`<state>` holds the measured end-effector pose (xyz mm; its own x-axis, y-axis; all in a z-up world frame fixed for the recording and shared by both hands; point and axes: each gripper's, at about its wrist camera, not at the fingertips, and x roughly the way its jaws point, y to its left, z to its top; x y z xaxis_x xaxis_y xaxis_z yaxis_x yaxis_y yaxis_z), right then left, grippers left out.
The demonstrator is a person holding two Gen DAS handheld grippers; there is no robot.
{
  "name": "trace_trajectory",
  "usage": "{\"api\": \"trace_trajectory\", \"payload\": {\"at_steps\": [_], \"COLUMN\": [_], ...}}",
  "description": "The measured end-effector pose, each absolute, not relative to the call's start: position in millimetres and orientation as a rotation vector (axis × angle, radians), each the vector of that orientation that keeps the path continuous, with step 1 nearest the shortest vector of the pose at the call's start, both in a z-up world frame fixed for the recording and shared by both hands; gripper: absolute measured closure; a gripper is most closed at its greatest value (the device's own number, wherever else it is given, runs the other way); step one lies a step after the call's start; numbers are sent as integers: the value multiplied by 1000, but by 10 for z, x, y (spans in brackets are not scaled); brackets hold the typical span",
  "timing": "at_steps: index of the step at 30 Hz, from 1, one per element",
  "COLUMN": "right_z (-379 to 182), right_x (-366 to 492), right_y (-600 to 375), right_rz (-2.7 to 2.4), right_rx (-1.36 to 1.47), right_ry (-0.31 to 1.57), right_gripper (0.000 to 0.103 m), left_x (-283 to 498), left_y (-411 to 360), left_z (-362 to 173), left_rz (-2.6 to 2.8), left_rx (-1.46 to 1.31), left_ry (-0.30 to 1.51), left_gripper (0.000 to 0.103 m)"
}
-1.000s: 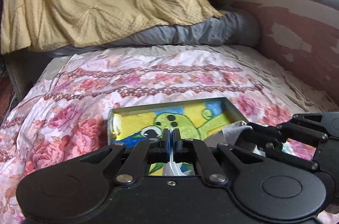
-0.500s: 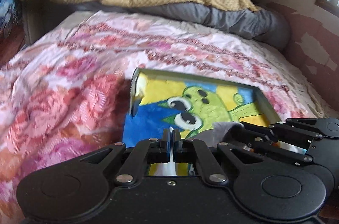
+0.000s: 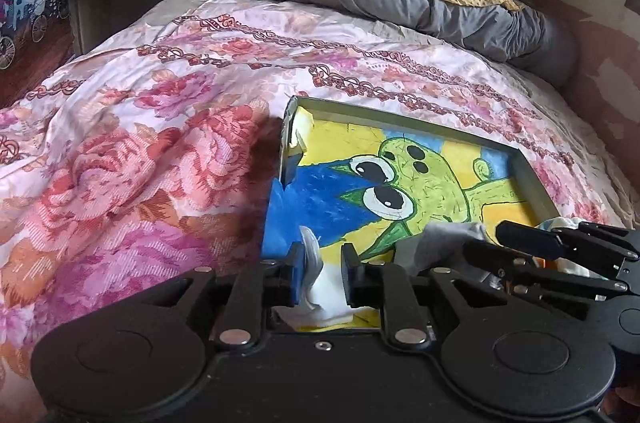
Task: Organize soft objects
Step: 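Carry the gray cloth into the tray with the right tool while the left tool lowers the white piece there, then open the right tool to release the gray cloth while the left tool releases the white piece, then withdraw both open tools from the tray back toward the pile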
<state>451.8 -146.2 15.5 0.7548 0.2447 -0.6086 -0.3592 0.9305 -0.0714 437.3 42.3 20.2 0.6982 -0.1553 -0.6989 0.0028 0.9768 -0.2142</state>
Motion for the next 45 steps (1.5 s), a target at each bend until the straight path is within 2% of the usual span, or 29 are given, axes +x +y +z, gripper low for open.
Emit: {"api": "trace_trajectory", "payload": {"at_steps": [7, 9, 12, 15, 17, 19, 29, 45], "right_z": [340, 402, 499, 575, 628, 677, 920, 901], "right_x": [4310, 4231, 4075, 3916, 3778, 3648, 3046, 2048], "right_y": [-1569, -1616, -1694, -1770, -1811, -1834, -1948, -2038], "right_rz": [346, 351, 355, 366, 368, 371, 380, 363], "right_rx": [-140, -125, -99, -61, -44, -27, 8, -2], "right_ry": [603, 588, 561, 544, 528, 510, 429, 300], "right_gripper": [58, 54, 44, 36, 26, 18, 1, 1], "left_x": [4114, 4018, 3849, 3662, 3516, 3360, 2663, 1666], "left_y": [458, 453, 464, 487, 487, 474, 407, 334], "left_z": [373, 449, 580, 718, 816, 905, 1128, 797], "left_rz": [-76, -72, -61, -57, -53, -41, -32, -72], "left_rx": [-169, -143, -124, -125, -118, -98, -79, -127], "left_ry": [731, 706, 668, 629, 596, 558, 464, 413], "left_gripper": [48, 42, 31, 24, 16, 3, 1, 1]}}
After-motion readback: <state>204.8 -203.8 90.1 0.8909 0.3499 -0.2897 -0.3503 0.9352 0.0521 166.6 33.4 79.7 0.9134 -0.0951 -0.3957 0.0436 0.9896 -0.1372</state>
